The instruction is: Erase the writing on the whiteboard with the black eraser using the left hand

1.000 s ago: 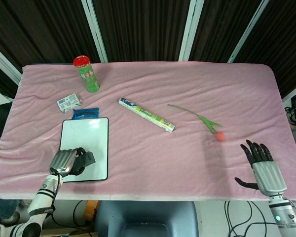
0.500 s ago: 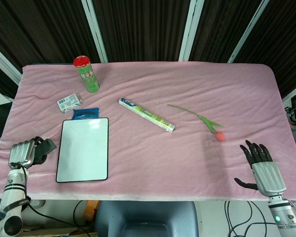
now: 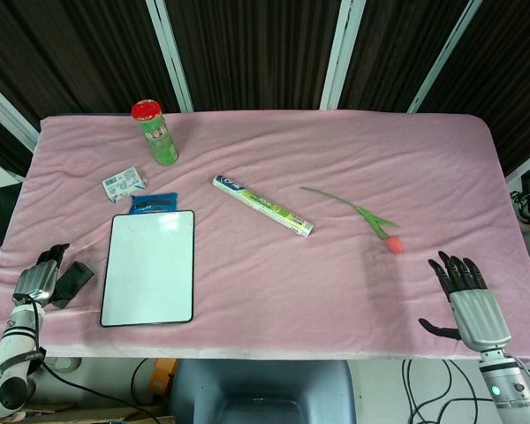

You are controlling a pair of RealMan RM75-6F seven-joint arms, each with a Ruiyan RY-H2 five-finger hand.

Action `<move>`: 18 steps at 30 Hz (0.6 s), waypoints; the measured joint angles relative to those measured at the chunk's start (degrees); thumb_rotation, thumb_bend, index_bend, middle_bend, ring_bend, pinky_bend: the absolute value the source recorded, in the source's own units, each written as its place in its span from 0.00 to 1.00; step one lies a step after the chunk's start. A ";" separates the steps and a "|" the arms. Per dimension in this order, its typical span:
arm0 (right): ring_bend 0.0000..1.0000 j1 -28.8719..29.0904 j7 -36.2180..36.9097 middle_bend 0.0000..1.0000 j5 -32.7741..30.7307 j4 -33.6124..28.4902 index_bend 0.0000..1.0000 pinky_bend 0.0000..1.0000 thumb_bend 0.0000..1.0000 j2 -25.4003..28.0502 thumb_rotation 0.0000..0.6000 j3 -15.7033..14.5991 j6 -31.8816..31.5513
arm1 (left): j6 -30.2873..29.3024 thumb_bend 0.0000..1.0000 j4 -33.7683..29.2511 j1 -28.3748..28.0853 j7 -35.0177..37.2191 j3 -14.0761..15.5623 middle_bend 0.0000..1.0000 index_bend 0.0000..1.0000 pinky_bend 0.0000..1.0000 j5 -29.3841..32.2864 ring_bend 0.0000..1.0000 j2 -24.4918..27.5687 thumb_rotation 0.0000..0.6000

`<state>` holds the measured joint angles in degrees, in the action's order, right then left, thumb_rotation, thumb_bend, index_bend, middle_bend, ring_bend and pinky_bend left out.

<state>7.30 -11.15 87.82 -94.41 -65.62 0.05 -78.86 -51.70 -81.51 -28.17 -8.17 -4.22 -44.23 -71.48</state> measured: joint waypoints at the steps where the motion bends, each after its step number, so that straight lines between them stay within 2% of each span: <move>1: 0.00 -0.01 0.07 0.00 0.00 0.02 0.00 0.11 0.30 0.02 1.00 0.00 -0.03 | -0.13 0.33 0.15 0.21 0.41 -0.07 0.00 0.00 0.22 -0.81 0.00 -0.13 1.00; 6: 0.00 -0.03 0.39 0.00 0.07 0.08 0.00 0.11 0.30 0.15 1.00 0.05 -0.18 | -2.55 0.33 -1.76 1.74 2.22 -0.12 0.00 0.00 0.16 -5.21 0.00 0.90 1.00; 9: 0.00 -0.16 0.65 0.00 0.01 0.08 0.00 0.11 0.30 0.25 1.00 0.13 -0.47 | -8.10 0.33 -4.16 3.80 2.24 0.43 0.00 0.00 0.12 -9.37 0.00 1.90 1.00; 16: 0.00 -0.42 0.95 0.00 -0.19 0.01 0.00 0.11 0.30 0.35 1.00 0.39 -1.08 | -31.47 0.33 -9.04 13.87 -0.55 4.74 0.00 0.00 0.08 -23.48 0.00 2.41 1.00; 18: 0.00 -0.47 1.02 0.00 0.12 0.00 0.00 0.11 0.30 0.37 1.00 0.29 -1.22 | -35.55 0.33 -9.89 16.19 -1.90 5.97 0.00 0.00 0.08 -27.37 0.00 2.31 1.00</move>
<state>6.83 -10.14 87.94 -94.40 -65.24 0.33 -80.07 -87.25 -91.39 -11.98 -10.06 1.75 -71.60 -69.17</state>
